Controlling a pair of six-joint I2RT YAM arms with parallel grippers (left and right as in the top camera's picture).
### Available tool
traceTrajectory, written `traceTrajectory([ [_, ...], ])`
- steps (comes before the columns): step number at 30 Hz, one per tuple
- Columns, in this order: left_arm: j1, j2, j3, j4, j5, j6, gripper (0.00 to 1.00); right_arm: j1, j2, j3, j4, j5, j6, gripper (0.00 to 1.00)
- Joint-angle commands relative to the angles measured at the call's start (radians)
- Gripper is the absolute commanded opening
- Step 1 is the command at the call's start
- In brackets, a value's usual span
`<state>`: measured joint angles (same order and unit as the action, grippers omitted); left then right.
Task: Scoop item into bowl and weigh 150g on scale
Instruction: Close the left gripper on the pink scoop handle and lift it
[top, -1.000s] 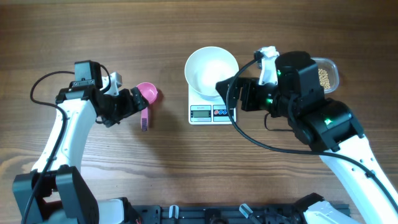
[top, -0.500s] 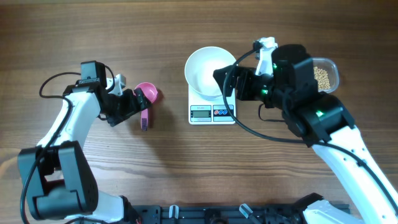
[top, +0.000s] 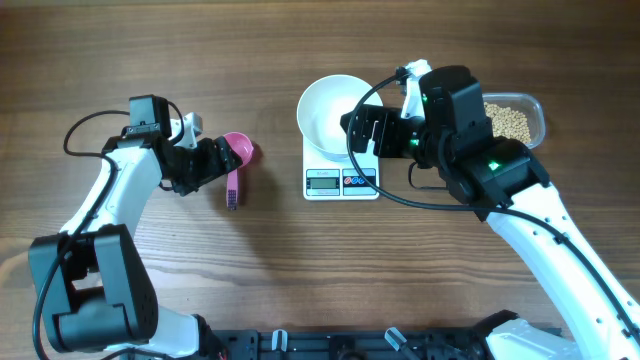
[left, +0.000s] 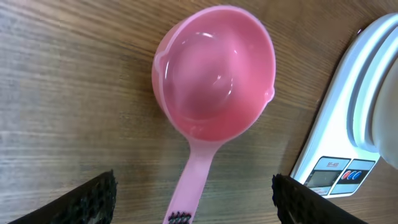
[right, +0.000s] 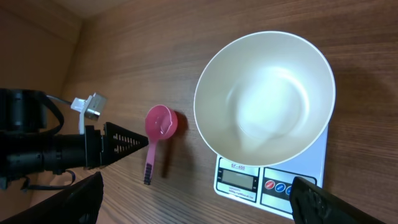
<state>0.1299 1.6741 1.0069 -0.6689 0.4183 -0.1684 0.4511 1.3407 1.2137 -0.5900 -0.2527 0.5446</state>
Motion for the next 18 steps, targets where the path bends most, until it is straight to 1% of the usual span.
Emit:
traceTrajectory([
  [1, -0.002, 0.027, -0.009, 0.02, 0.019, 0.044, 0.85, 0.004, 0.004, 0.013, 0.002, 0.01, -0.022, 0.96],
  [4, -0.002, 0.067, -0.009, 0.024, 0.021, 0.05, 0.85, 0.004, 0.004, 0.013, 0.002, 0.009, -0.021, 0.96],
  [6, -0.002, 0.095, -0.009, 0.021, 0.061, 0.056, 0.85, 0.004, 0.004, 0.013, 0.002, 0.009, -0.021, 0.96],
  [11, -0.002, 0.114, -0.009, 0.035, 0.081, 0.064, 0.86, 0.004, 0.004, 0.013, 0.002, 0.009, -0.019, 0.96],
  [14, -0.002, 0.115, -0.009, 0.042, 0.081, 0.087, 0.83, 0.004, 0.004, 0.013, 0.002, 0.009, -0.019, 0.96],
  [18, -0.002, 0.133, -0.009, 0.044, 0.081, 0.087, 0.76, 0.004, 0.004, 0.013, 0.002, 0.009, -0.019, 0.97],
])
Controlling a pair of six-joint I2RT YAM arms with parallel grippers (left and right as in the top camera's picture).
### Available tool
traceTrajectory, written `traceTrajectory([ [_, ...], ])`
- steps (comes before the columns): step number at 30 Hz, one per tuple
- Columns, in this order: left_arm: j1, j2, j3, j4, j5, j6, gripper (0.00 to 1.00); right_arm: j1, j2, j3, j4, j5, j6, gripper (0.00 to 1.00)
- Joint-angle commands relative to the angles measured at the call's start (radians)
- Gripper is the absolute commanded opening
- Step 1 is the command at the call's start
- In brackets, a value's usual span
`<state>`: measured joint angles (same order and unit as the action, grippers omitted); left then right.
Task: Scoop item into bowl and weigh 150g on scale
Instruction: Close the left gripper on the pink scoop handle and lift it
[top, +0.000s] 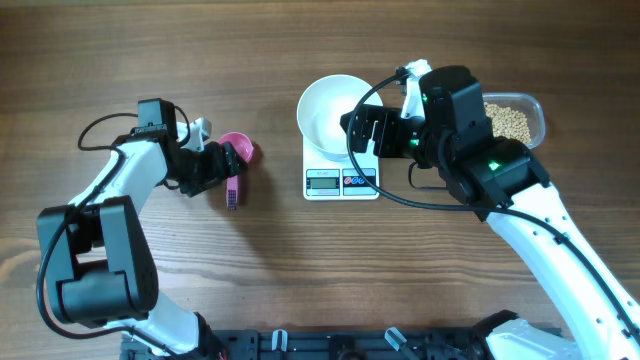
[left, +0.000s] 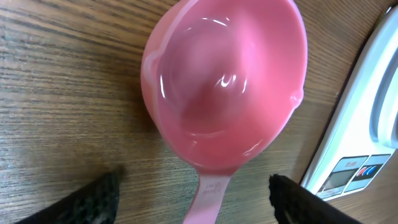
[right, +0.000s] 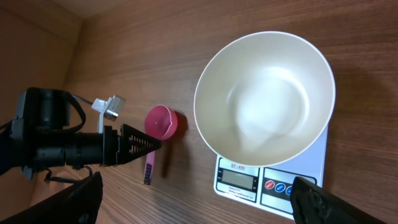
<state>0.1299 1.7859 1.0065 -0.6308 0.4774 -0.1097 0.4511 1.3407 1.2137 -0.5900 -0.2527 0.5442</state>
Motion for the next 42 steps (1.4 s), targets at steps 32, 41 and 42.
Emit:
traceTrajectory([
  [32, -0.001, 0.06, -0.008, 0.01, 0.039, 0.027, 0.22, 0.004, 0.004, 0.013, -0.003, 0.004, -0.017, 0.98],
  [41, -0.001, 0.059, -0.008, -0.002, 0.069, 0.027, 0.23, 0.004, 0.004, 0.013, -0.002, 0.005, -0.017, 0.99],
  [42, -0.001, 0.059, -0.008, -0.004, 0.073, 0.027, 0.24, 0.004, 0.004, 0.013, -0.002, 0.005, -0.017, 0.98],
])
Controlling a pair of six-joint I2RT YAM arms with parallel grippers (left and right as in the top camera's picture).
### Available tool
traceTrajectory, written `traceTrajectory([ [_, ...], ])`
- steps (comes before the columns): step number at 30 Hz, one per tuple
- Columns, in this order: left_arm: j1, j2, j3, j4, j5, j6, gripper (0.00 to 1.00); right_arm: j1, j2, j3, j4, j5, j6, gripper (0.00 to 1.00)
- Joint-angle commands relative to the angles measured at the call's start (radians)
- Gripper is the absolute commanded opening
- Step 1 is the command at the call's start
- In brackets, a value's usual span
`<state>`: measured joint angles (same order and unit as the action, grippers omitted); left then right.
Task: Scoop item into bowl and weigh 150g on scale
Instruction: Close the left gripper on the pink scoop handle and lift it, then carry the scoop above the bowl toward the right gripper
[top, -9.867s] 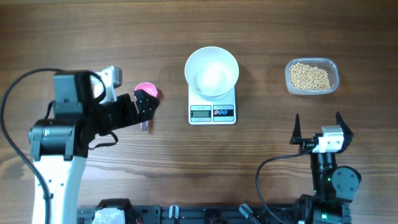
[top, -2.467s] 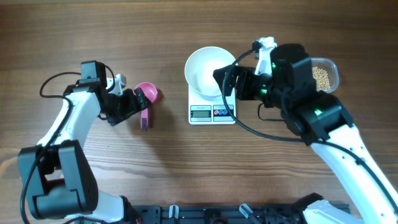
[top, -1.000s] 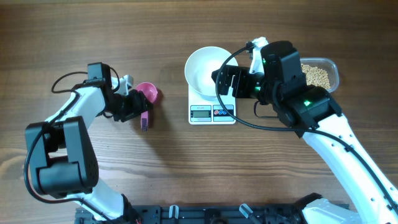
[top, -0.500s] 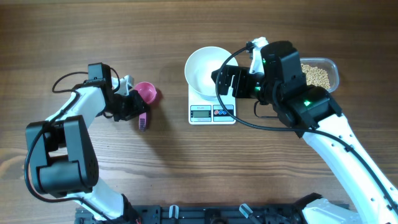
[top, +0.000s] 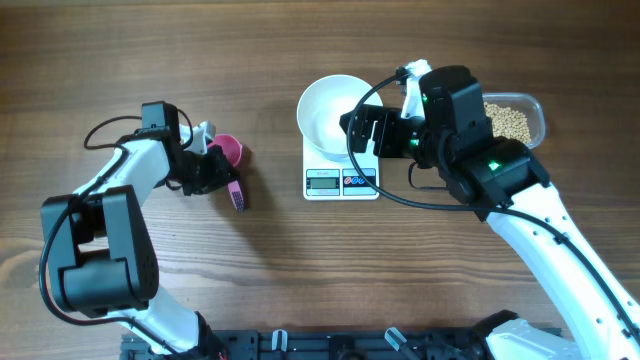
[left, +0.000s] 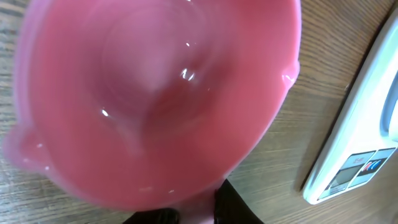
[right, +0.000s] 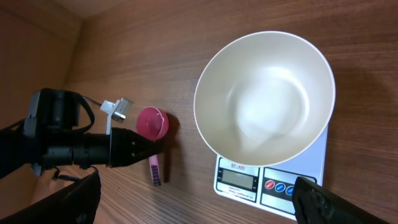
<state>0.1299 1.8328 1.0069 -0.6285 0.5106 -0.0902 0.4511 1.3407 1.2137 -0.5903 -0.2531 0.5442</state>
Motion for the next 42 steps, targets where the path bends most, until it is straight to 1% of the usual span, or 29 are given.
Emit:
traceTrajectory([
  [1, -0.001, 0.012, -0.008, -0.008, 0.04, 0.008, 0.23, 0.004, 0.004, 0.013, -0.002, 0.005, -0.017, 0.98],
  [3, -0.001, 0.012, -0.008, -0.01, 0.039, 0.008, 0.2, 0.004, 0.004, 0.013, -0.002, 0.005, -0.017, 0.98],
  [5, -0.001, 0.012, -0.008, -0.011, 0.039, 0.008, 0.2, 0.004, 0.004, 0.013, -0.002, 0.005, -0.017, 0.98],
  [9, -0.001, 0.012, -0.008, -0.013, 0.039, 0.008, 0.34, 0.004, 0.004, 0.013, -0.002, 0.005, -0.018, 0.99],
  [10, -0.001, 0.012, -0.008, -0.016, 0.039, 0.008, 0.41, 0.004, 0.004, 0.013, -0.002, 0.005, -0.018, 0.99],
  [11, -0.001, 0.012, -0.008, -0.019, 0.039, 0.008, 0.45, 0.004, 0.004, 0.013, -0.002, 0.005, -0.017, 0.98],
  [13, -0.001, 0.012, -0.008, -0.032, 0.038, 0.009, 0.59, 0.004, 0.004, 0.013, -0.003, 0.005, -0.018, 0.99],
  [16, -0.001, 0.012, -0.008, -0.045, 0.038, 0.009, 0.6, 0.004, 0.004, 0.013, -0.01, 0.005, -0.017, 0.99],
  [17, -0.001, 0.012, -0.008, -0.045, 0.038, 0.009, 0.59, 0.004, 0.004, 0.013, -0.013, 0.005, -0.017, 0.99],
  [20, -0.001, 0.012, -0.008, -0.037, 0.038, 0.009, 0.47, 0.004, 0.004, 0.013, -0.017, 0.005, -0.018, 0.99],
  [22, -0.001, 0.012, -0.008, -0.037, 0.038, 0.009, 0.41, 0.004, 0.004, 0.013, -0.017, 0.005, -0.018, 0.99],
  [25, -0.001, 0.012, -0.008, -0.037, 0.038, 0.009, 0.37, 0.004, 0.004, 0.013, -0.017, 0.005, -0.018, 0.99],
  [32, -0.001, 0.012, -0.008, -0.037, 0.038, 0.009, 0.2, 0.004, 0.004, 0.013, -0.017, 0.005, -0.018, 0.99],
  [37, -0.001, 0.012, -0.008, -0.037, 0.039, 0.008, 0.04, 0.004, 0.004, 0.013, -0.017, 0.005, -0.018, 0.98],
  [42, -0.001, 0.011, -0.005, -0.046, 0.039, 0.007, 0.04, 0.004, 0.004, 0.013, -0.017, 0.006, -0.021, 0.99],
])
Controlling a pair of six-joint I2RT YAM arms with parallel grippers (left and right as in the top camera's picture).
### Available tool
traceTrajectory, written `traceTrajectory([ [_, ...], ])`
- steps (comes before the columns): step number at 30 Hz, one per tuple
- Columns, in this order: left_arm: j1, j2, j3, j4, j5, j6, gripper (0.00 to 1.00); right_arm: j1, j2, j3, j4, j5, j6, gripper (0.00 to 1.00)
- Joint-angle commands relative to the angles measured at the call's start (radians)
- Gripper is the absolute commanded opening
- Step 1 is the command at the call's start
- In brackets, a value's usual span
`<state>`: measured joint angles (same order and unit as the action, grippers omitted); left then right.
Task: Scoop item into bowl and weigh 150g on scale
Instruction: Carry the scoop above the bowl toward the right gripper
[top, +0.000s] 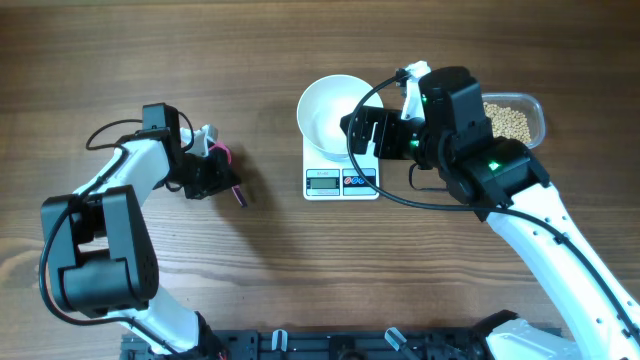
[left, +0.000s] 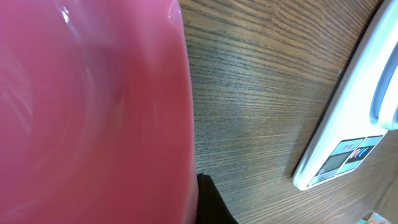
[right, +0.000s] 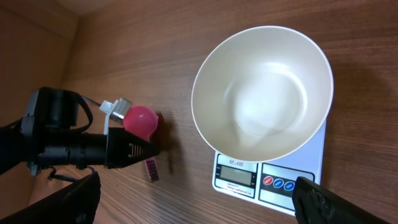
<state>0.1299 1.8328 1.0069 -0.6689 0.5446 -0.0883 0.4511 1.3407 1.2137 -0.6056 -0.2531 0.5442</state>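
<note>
The pink scoop (top: 224, 154) hangs tipped on its side in my left gripper (top: 220, 178), which is shut on its handle left of the scale. In the left wrist view the scoop's cup (left: 93, 112) fills the left half, and one black finger (left: 214, 208) shows beside it. The white bowl (top: 328, 112) stands empty on the white scale (top: 342, 181). My right gripper (right: 196, 183) is open above the bowl (right: 261, 93) and scale (right: 267, 180), holding nothing. From there the scoop (right: 140, 118) shows at the left.
A clear container of tan beans (top: 512, 120) sits at the far right behind the right arm. The left arm's cable loops over the table at the far left. Bare wood lies in front of the scale.
The scoop, then cup-up in the shut left gripper, is now tipped on its side and lifted nearer the wrist camera. The right arm has barely moved.
My left gripper first stood open to the left of the scoop lying on the table. It then had its fingers either side of the handle. Later it was shut on the handle with the cup shifted left, and now the scoop is tilted in its grip.
</note>
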Motion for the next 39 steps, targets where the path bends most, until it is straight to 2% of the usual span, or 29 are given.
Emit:
traceTrajectory([
  [1, -0.001, 0.011, -0.001, -0.014, 0.006, 0.002, 0.04, 0.004, 0.004, 0.013, -0.002, 0.006, -0.02, 0.99],
  [5, -0.001, -0.004, 0.039, -0.067, 0.081, 0.002, 0.04, 0.004, 0.004, 0.013, -0.002, 0.005, -0.019, 0.92],
  [8, -0.001, -0.034, 0.094, -0.084, 0.253, -0.003, 0.04, 0.004, 0.003, 0.013, 0.0, -0.023, -0.011, 0.83],
  [10, 0.0, -0.051, 0.126, -0.077, 0.353, -0.027, 0.04, 0.004, 0.003, 0.013, 0.002, -0.064, 0.026, 0.8],
  [11, -0.001, -0.068, 0.158, -0.056, 0.448, -0.065, 0.04, 0.004, 0.003, 0.013, 0.006, -0.102, 0.059, 0.79],
  [14, -0.001, -0.1, 0.206, 0.038, 0.604, -0.173, 0.04, 0.004, 0.003, 0.013, 0.038, -0.206, 0.111, 0.78],
  [16, -0.001, -0.121, 0.227, 0.162, 0.676, -0.317, 0.04, 0.004, 0.003, 0.013, 0.073, -0.268, 0.123, 0.79],
  [17, -0.002, -0.128, 0.231, 0.212, 0.688, -0.378, 0.04, 0.004, 0.003, 0.013, 0.086, -0.282, 0.133, 0.81],
  [19, -0.008, -0.15, 0.232, 0.375, 0.696, -0.589, 0.04, 0.004, 0.003, 0.013, 0.116, -0.288, 0.188, 0.9],
  [21, -0.022, -0.16, 0.232, 0.527, 0.696, -0.779, 0.04, 0.004, 0.003, 0.013, 0.142, -0.288, 0.245, 0.93],
  [25, -0.075, -0.162, 0.232, 0.869, 0.681, -1.128, 0.04, 0.004, 0.004, 0.013, 0.207, -0.287, 0.439, 0.95],
  [27, -0.106, -0.162, 0.232, 1.006, 0.657, -1.239, 0.04, 0.004, 0.004, 0.013, 0.238, -0.287, 0.525, 0.95],
  [29, -0.145, -0.162, 0.232, 1.135, 0.626, -1.339, 0.04, 0.004, 0.004, 0.013, 0.29, -0.288, 0.578, 0.95],
  [32, -0.206, -0.162, 0.232, 1.234, 0.56, -1.429, 0.04, 0.004, 0.004, 0.013, 0.375, -0.288, 0.628, 0.94],
  [39, -0.299, -0.162, 0.232, 1.239, 0.471, -1.577, 0.04, 0.004, 0.004, 0.013, 0.551, -0.27, 0.691, 0.87],
])
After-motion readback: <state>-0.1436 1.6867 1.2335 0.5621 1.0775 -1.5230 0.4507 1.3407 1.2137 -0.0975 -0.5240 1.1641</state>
